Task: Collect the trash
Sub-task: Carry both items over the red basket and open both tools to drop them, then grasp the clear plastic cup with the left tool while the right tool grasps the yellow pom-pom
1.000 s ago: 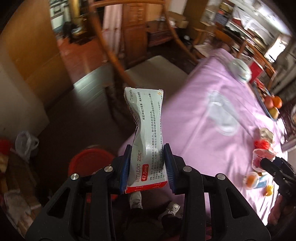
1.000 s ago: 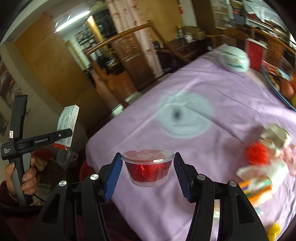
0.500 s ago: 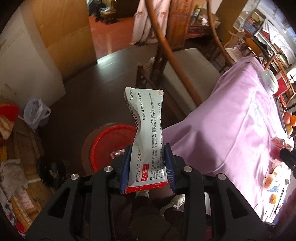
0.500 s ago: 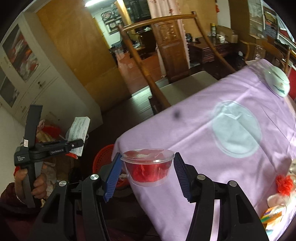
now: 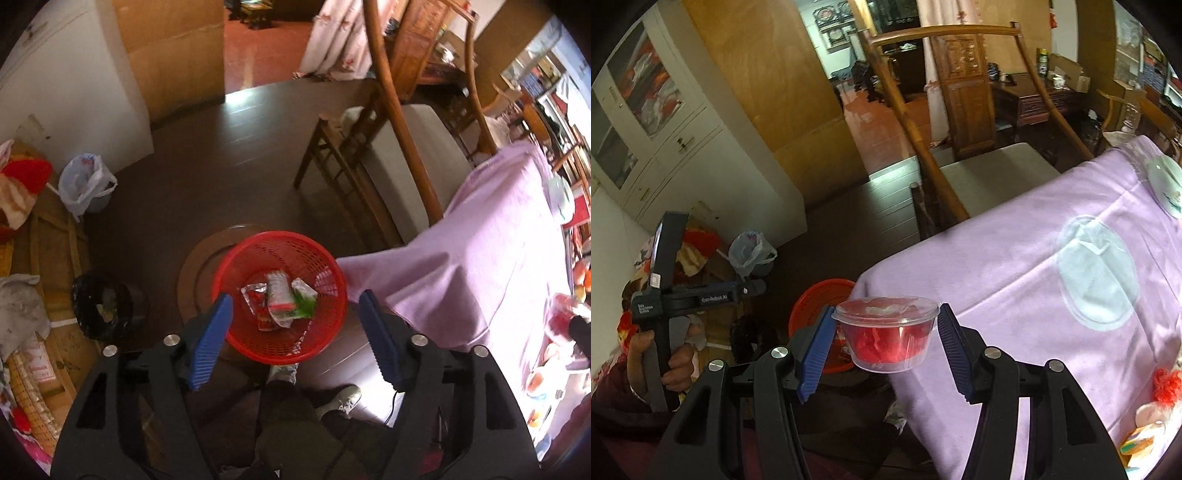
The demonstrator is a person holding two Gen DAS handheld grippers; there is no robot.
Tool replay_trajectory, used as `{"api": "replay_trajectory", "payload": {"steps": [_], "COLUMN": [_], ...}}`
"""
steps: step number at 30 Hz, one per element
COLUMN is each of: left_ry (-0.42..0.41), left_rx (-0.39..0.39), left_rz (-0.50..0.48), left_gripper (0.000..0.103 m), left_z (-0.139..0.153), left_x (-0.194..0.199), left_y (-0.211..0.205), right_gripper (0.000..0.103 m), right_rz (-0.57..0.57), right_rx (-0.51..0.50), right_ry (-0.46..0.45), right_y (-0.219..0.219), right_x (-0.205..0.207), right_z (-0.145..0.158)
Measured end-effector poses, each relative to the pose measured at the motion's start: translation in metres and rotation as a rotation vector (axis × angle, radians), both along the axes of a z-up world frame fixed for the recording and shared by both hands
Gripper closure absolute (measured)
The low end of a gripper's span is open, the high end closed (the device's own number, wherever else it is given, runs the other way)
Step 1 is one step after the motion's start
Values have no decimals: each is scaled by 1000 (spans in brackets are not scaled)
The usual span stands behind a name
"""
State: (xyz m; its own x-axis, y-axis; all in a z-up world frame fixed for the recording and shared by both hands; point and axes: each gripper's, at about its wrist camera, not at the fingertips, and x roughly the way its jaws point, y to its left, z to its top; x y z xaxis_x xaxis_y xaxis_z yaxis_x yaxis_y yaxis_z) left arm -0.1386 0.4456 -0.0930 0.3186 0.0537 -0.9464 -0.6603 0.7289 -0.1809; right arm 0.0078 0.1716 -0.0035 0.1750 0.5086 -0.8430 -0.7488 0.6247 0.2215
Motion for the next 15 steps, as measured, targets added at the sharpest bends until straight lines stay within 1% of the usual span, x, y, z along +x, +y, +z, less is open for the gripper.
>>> {"api": "replay_trajectory", "payload": {"steps": [2,6,9,11,12,13,15], "left_ry": [0,4,12,12,11,11,4], "left_rx": [0,21,39,40,43,47,54], "left_rz": [30,81,125,150,158,159,146], "left_gripper": [30,28,27,27,27,27,26], "left_z": [3,9,11,13,14,15,19], "left_x": [-9,-29,-47,-57,-60,-61,-57], "left_y": [6,14,23,30,32,34,33], "right_gripper": [46,46,46,37,29,27,27], "right_rz": [36,149,261,294,294,293,276], "right_rx": [-4,-14,24,58,73,94,107], "right_ry": [18,43,59,28,5,-22,-60], "right_y": [13,54,90,102,105,103,93], "right_x": [-4,-19,-33,-42,-44,-46,-44], "right_z": [-3,-11,-9,0,5,13,21]}}
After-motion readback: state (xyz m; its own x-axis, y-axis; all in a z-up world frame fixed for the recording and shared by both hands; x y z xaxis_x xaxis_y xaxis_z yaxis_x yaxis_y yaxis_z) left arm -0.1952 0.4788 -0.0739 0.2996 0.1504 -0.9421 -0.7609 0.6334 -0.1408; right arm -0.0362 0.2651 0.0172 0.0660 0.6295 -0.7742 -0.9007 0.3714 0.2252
